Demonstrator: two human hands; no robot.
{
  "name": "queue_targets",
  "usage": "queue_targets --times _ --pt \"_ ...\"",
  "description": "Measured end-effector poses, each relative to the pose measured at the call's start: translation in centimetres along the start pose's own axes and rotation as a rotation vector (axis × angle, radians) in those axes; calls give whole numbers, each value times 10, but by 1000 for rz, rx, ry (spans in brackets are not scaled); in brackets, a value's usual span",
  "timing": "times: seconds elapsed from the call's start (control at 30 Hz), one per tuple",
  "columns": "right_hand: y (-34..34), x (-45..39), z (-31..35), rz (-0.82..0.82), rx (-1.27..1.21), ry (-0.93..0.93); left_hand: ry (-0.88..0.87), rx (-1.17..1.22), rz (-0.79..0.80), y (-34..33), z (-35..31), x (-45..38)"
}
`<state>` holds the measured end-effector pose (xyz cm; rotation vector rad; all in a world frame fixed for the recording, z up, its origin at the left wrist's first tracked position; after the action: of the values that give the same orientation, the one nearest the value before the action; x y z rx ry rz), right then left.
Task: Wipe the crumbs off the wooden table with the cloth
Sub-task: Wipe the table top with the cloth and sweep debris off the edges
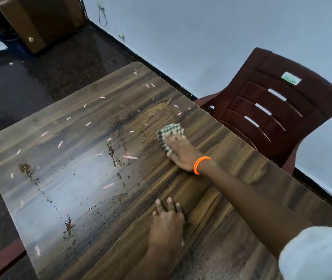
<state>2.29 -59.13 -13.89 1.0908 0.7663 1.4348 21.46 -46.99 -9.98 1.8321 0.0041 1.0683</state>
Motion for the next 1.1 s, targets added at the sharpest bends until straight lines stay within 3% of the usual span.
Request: queue_targets --times 0.07,0.13,0.27,0.37,0.47,0.57,0.67,0.73,0.83,0.97,1.03,1.1 --pt "-4 12 2 82 18 169 -1 -2 22 0 0 -2" --pt "10 12 -22 30 36 111 -10 -16 51 -2 0 -6" --pt "52 -1 -99 -208 -57 -484 -36 -9 75 -9 1 -14" --pt "65 -22 -111 -241 -109 -688 -41 -8 51 -11 3 -18" --pt "57 -41 -75 -181 -35 -563 -34 -21 48 -12 2 -19" --pt "28 -37 -5 -112 1 -157 -18 -28 38 -13 1 -19" --pt "-15 -3 62 57 24 284 -8 -38 23 -12 0 -18" --pt "-27 20 69 124 27 412 -12 -34 17 -10 0 -18" --pt "-5 20 27 18 36 247 -17 -8 -4 -7 0 -17" --pt "13 10 -20 -151 -67 -302 -15 3 -47 -4 1 -12" --pt "-7 12 5 -167 -68 -310 -4 10 -52 -2 0 -11" --pt "-32 25 46 -92 -34 -102 5 45 -73 -2 0 -7"
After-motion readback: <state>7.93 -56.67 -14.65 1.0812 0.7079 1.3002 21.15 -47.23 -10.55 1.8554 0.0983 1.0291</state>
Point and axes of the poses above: each hand's wrist, its own x-axis away from the middle knuckle, its own y-axis out of the back of the hand, z = x × y, the point moved 5 cm from there along -x, towards the middle knuckle, and after that the axes turned 2 degrees about -x, right-handed, at the moved point
